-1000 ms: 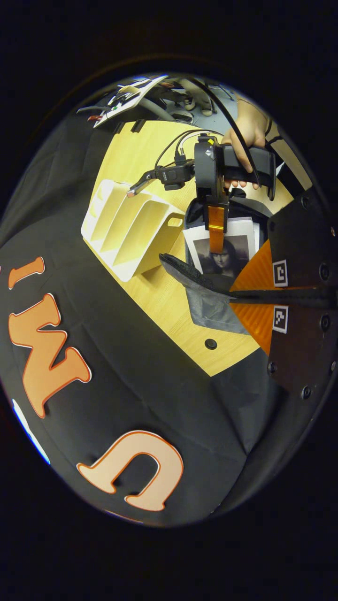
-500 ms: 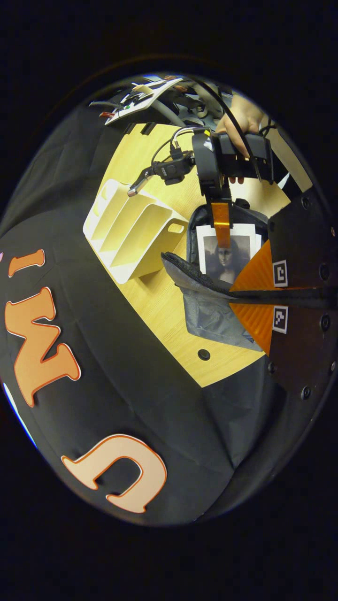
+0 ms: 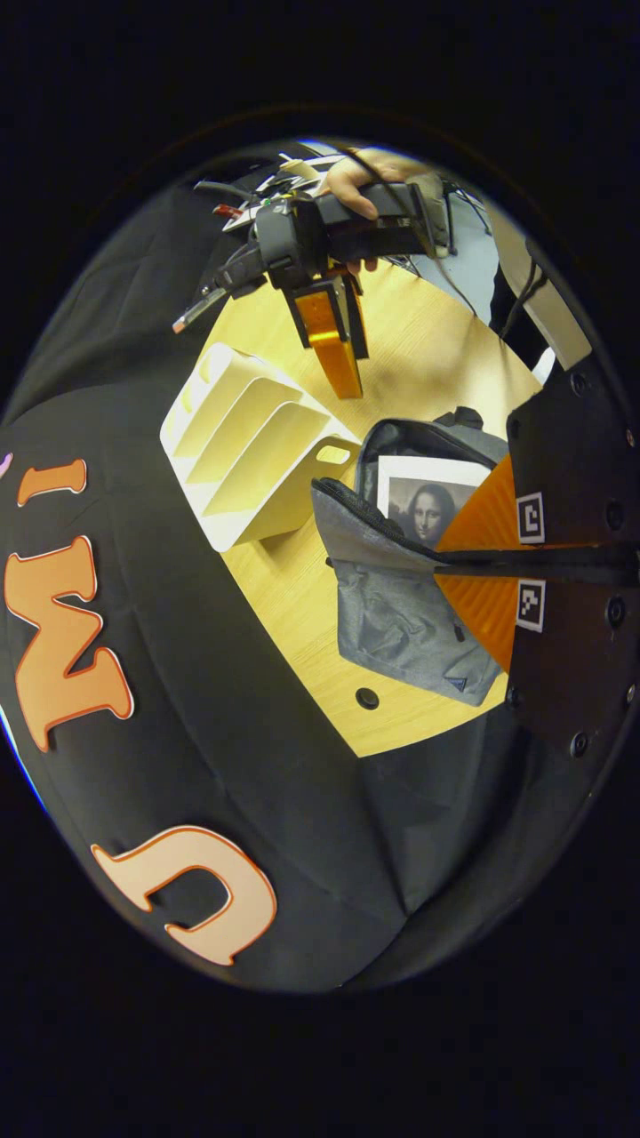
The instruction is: Open the schoolbag, grab two books from the bookshelf and put them into the schoolbag.
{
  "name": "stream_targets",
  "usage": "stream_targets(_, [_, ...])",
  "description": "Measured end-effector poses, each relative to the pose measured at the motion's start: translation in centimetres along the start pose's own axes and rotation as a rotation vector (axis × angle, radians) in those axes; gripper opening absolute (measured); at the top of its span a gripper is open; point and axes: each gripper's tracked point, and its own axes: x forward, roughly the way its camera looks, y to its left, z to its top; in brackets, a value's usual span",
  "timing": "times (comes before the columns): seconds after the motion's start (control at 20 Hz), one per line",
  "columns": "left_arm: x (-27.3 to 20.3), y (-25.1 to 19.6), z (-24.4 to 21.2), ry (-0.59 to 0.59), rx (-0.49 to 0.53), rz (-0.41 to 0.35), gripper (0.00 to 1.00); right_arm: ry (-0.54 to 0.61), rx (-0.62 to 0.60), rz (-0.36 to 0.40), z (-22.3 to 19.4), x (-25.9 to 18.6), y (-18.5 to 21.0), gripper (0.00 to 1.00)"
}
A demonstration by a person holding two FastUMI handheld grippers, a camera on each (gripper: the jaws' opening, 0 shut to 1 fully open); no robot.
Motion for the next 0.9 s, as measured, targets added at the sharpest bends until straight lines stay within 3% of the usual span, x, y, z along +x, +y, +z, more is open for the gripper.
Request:
stream_targets(0.25, [1.4, -2.7, -1.5, 0.027, -0.098, -0.011, 0.13, 0.049, -0.115, -0.075, 2.3, -2.4, -5.6, 0.98])
stream_targets(0.3, [1.8, -3.5, -1.6, 0.033, -0.121, -0.02, 0.36, 0.059, -0.148, -0.087, 2.8, -2.7, -6.5, 0.98])
stream_targets(0.35, [2.0, -4.4, -2.3, 0.041, -0.149, -0.026, 0.43, 0.069, -0.175, -0.099, 3.2, -3.0, -7.3, 0.98])
stream_targets(0.4, [2.4, -5.3, -2.8, 0.052, -0.175, -0.035, 0.58, 0.081, -0.202, -0.11, 3.7, -3.5, -8.2, 0.98])
stream_targets(0.5, [3.1, -7.4, -3.3, 0.064, -0.227, -0.048, 0.56, 0.099, -0.262, -0.128, 4.9, -4.1, -9.7, 0.98])
stream_targets(0.55, [3.5, -8.4, -3.2, 0.063, -0.252, -0.051, 0.65, 0.103, -0.292, -0.142, 5.6, -4.3, -10.3, 0.98])
stream_targets(0.65, [4.1, -9.5, -1.5, 0.031, -0.286, -0.025, 1.0, 0.087, -0.35, -0.15, 7.4, -5.1, -10.9, 0.99])
stream_targets(0.9, [3.7, -9.9, 5.1, -0.147, -0.315, 0.099, 0.98, -0.052, -0.461, -0.103, 13.2, -8.3, -8.3, 0.99])
